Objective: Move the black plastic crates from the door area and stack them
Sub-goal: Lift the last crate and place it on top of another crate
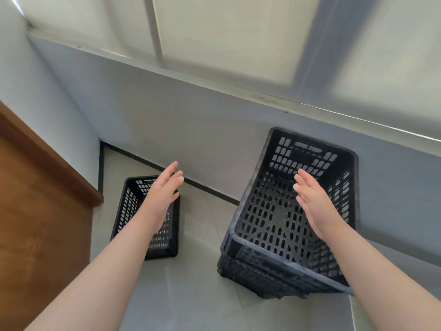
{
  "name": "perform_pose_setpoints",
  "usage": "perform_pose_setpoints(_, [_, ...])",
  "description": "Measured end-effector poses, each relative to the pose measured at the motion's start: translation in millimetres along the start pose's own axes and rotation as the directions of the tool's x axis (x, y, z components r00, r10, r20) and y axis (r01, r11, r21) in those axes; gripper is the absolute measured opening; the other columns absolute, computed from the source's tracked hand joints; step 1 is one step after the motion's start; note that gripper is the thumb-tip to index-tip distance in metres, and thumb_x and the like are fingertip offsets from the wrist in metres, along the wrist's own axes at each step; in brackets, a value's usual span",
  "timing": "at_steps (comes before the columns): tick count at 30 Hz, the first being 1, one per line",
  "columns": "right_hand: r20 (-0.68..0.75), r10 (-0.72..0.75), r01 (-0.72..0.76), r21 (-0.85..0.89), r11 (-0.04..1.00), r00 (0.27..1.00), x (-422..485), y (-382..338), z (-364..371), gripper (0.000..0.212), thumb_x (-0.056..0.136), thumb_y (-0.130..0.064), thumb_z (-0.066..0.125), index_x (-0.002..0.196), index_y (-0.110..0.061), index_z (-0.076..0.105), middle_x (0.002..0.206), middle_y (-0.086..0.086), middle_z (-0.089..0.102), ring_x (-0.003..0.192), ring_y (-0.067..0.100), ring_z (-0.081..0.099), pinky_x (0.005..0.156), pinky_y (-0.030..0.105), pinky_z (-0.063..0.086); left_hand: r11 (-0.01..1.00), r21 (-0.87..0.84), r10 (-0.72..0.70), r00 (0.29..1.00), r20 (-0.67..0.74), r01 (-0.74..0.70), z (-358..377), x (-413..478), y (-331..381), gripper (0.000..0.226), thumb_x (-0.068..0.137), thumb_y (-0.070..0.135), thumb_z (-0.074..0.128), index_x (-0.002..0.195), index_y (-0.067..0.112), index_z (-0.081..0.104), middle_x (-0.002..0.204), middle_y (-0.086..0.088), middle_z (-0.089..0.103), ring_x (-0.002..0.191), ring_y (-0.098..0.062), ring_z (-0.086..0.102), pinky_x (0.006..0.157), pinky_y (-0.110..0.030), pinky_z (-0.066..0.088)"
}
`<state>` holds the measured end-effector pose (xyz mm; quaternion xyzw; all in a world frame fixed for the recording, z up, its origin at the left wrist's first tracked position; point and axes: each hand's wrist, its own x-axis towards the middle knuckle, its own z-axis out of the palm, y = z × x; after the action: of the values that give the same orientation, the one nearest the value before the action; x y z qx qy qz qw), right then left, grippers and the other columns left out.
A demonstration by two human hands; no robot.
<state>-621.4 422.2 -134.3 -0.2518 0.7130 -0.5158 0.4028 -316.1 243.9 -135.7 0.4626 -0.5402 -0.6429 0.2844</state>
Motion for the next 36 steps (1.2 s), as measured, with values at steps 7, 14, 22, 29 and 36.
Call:
perform_pose_setpoints(7, [0.072, -0.081, 0.081, 0.008, 0.997, 0.994, 15.6, -38.9, 113.4, 0.060, 0.109, -0.016, 0.047, 0.165, -0.027, 0.029, 0.169, -0.005, 0.035, 0.155, 0.012, 0.032, 0.128, 0.038, 0.024, 0.999, -0.052, -0.008, 0.998, -0.068, 0.004, -108.5, 8.0, -1.5, 0.057, 0.095, 0.035, 0.055, 0.150, 0.039, 0.040, 0.147, 0.006, 0.051, 0.135, -0.014, 0.049, 0.107, -0.034, 0.040])
perform_pose_setpoints(14, [0.135, -0.100, 0.096, 0.038, 0.995, 0.986, 21.5, -60.8, 216.7, 0.060, 0.108, -0.016, 0.050, 0.164, -0.027, 0.032, 0.168, -0.005, 0.037, 0.154, 0.011, 0.034, 0.127, 0.037, 0.026, 0.997, -0.072, 0.005, 0.994, -0.108, -0.013, -205.7, 14.0, 1.5, 0.043, 0.102, 0.029, 0.050, 0.142, 0.044, 0.043, 0.143, 0.005, 0.052, 0.137, -0.018, 0.046, 0.115, -0.042, 0.035])
perform_pose_setpoints(22, [0.258, -0.082, 0.080, 0.016, 0.997, 0.963, 46.8, -76.0, 306.9, 0.059, 0.108, -0.015, 0.050, 0.163, -0.028, 0.033, 0.166, -0.006, 0.039, 0.152, 0.010, 0.036, 0.126, 0.038, 0.029, 0.997, -0.072, -0.018, 0.977, -0.214, 0.003, -269.8, 27.9, 1.9, 0.048, 0.103, 0.028, 0.049, 0.150, 0.036, 0.040, 0.151, 0.004, 0.049, 0.136, -0.017, 0.048, 0.117, -0.043, 0.034])
perform_pose_setpoints(29, [0.385, -0.071, 0.068, 0.021, 0.997, 0.920, 104.8, -89.2, 364.0, 0.059, 0.107, -0.012, 0.049, 0.163, -0.026, 0.034, 0.167, -0.005, 0.039, 0.154, 0.011, 0.034, 0.125, 0.035, 0.029, 0.997, -0.069, -0.038, 0.953, -0.300, 0.019, -305.0, 58.3, 10.1, 0.065, 0.086, 0.048, 0.055, 0.149, 0.040, 0.041, 0.149, 0.009, 0.050, 0.135, -0.011, 0.049, 0.113, -0.040, 0.038])
perform_pose_setpoints(36, [0.441, -0.025, 0.014, 0.029, 0.999, 0.897, 174.0, -89.8, 400.2, 0.059, 0.107, -0.010, 0.048, 0.162, -0.026, 0.035, 0.167, -0.004, 0.039, 0.153, 0.010, 0.035, 0.118, 0.029, 0.032, 0.998, -0.024, -0.067, 0.929, -0.364, 0.062, -322.9, 118.4, 11.8, 0.051, 0.100, 0.039, 0.051, 0.150, 0.036, 0.041, 0.149, 0.009, 0.050, 0.135, -0.011, 0.048, 0.106, -0.031, 0.040])
